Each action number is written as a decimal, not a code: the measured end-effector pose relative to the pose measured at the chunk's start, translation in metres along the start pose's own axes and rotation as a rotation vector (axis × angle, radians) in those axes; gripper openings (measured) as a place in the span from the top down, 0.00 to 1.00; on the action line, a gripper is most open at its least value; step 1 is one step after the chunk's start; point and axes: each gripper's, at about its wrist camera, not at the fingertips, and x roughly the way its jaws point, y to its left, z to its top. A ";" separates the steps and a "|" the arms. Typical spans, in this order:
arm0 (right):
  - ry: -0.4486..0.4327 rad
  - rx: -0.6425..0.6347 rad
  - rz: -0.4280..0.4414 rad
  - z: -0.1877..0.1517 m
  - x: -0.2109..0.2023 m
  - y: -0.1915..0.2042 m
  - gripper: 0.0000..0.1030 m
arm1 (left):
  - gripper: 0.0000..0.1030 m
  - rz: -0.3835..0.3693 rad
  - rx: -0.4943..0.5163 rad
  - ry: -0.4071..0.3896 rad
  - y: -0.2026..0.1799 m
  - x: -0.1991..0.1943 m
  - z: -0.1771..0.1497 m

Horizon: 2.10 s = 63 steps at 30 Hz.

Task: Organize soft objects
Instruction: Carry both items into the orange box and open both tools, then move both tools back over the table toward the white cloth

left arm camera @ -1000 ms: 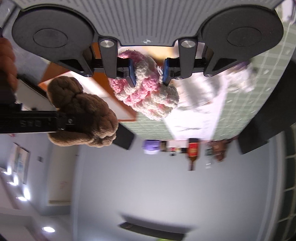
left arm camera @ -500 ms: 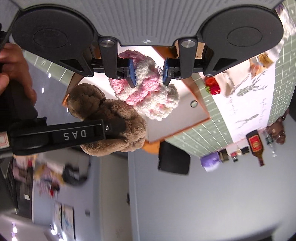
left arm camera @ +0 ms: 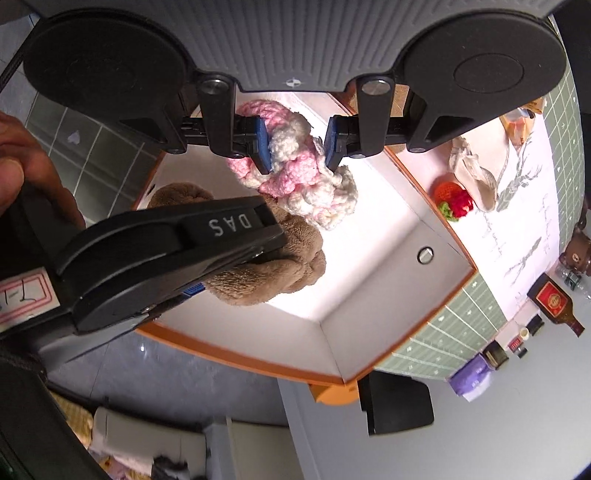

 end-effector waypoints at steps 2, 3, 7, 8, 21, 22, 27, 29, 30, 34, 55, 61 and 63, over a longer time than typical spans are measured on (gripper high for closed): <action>0.026 -0.007 0.001 -0.001 0.006 -0.001 0.56 | 0.67 0.005 0.009 0.021 0.001 0.005 0.001; 0.038 -0.011 0.002 -0.002 0.009 0.000 0.56 | 0.67 0.006 0.008 0.027 0.000 0.007 0.003; 0.069 -0.030 -0.004 -0.005 0.014 0.003 0.55 | 0.63 0.005 -0.002 0.032 0.000 0.005 0.003; 0.071 -0.029 -0.005 -0.005 0.014 0.003 0.54 | 0.62 0.006 -0.004 0.032 0.000 0.005 0.002; -0.023 -0.053 -0.056 -0.006 -0.016 0.019 0.51 | 0.54 0.021 -0.011 -0.063 0.003 -0.027 -0.010; -0.045 -0.055 -0.058 -0.006 -0.022 0.022 0.51 | 0.54 0.028 -0.015 -0.083 0.004 -0.033 -0.013; -0.200 -0.091 -0.089 -0.019 -0.060 0.036 0.48 | 0.54 0.080 -0.057 -0.263 0.006 -0.067 -0.045; -0.273 -0.106 -0.096 -0.028 -0.074 0.044 0.48 | 0.54 0.101 -0.094 -0.321 0.006 -0.076 -0.063; -0.308 -0.118 -0.094 -0.034 -0.080 0.049 0.48 | 0.54 0.110 -0.116 -0.351 0.007 -0.081 -0.073; -0.417 -0.185 -0.073 -0.063 -0.096 0.077 0.48 | 0.54 0.139 -0.232 -0.452 0.012 -0.097 -0.111; -0.546 -0.471 -0.024 -0.189 -0.063 0.189 0.41 | 0.54 0.272 -0.666 -0.524 0.064 -0.105 -0.260; -0.469 -0.483 -0.029 -0.193 -0.034 0.196 0.41 | 0.54 0.250 -0.703 -0.503 0.072 -0.095 -0.279; -0.448 -0.485 -0.024 -0.193 -0.028 0.197 0.41 | 0.54 0.243 -0.716 -0.492 0.077 -0.090 -0.283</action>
